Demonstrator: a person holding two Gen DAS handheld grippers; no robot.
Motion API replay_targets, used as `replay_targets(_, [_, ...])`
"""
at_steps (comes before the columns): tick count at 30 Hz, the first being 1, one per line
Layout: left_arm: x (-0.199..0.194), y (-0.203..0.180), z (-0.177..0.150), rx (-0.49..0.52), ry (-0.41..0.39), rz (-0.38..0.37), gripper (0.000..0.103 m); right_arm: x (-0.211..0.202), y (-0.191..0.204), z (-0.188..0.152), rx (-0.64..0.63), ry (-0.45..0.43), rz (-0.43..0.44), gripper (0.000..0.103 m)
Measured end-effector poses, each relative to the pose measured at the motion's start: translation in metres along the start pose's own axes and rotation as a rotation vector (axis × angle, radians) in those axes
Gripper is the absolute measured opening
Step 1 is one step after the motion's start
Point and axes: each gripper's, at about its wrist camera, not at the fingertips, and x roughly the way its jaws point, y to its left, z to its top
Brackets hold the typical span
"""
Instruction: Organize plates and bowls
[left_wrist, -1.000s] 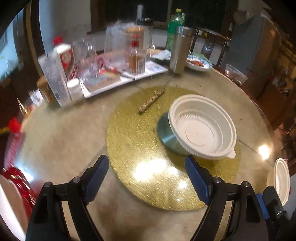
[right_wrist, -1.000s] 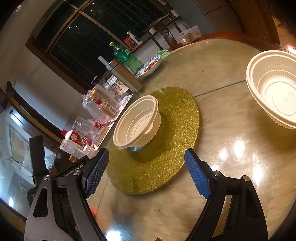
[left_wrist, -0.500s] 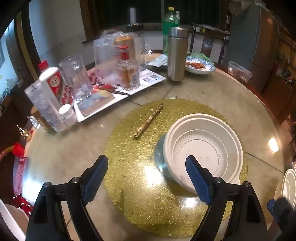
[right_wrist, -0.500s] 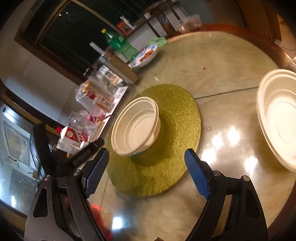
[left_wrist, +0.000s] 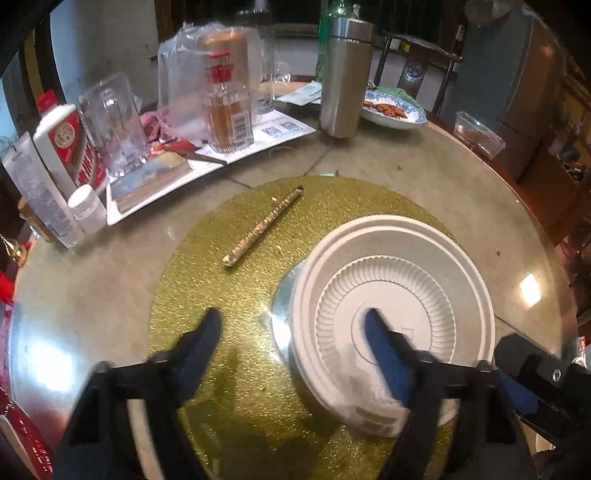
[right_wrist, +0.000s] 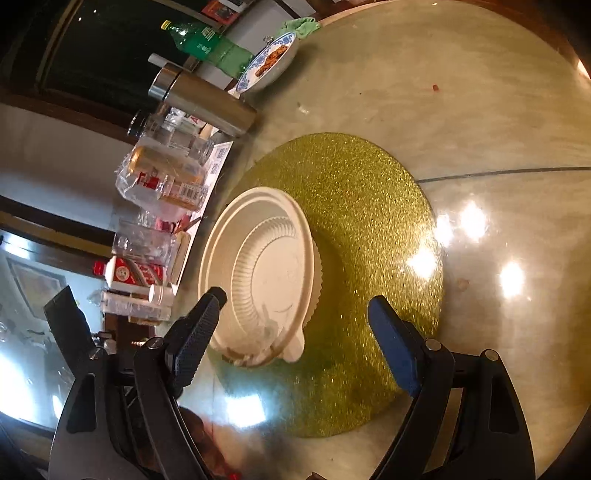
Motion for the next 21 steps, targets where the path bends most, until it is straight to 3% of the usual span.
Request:
replay_targets(1, [0.003,-0.002,0.000,0.007,0.006,0.008,0.050,0.001,-0.001,0.001,0.005,-0.006,-0.001,0.080])
replay_targets(2, [0.004,-0.002,0.000,0.011,0.008,0.014,0.045,0.002,-0.002,0.003,0.010,-0.010,-0.006,0.070])
replay_targets(4, [0.008,-0.004,-0.001,0.020,0.014,0.019,0.018,0.006,0.000,0.005,0.003,-0.012,-0.032,0.053])
replay_targets(5, [0.010,-0.004,-0.001,0.023,0.019,0.018,0.014,0.008,0.001,0.006,-0.004,-0.013,-0.046,0.040])
replay_targets(6, [0.011,-0.005,-0.002,0.027,0.016,0.025,0.014,0.010,0.001,0.006,-0.005,-0.013,-0.057,0.027])
replay_targets(12, [0.006,-0.004,-0.006,0.054,0.011,0.014,0.013,0.016,0.003,0.002,-0.009,-0.010,-0.056,0.011])
replay_targets(21, [-0.025,-0.001,-0.033,0.090,-0.032,0.001,0.014,-0.012,0.003,-0.029,-0.025,-0.044,-0.040,0.011])
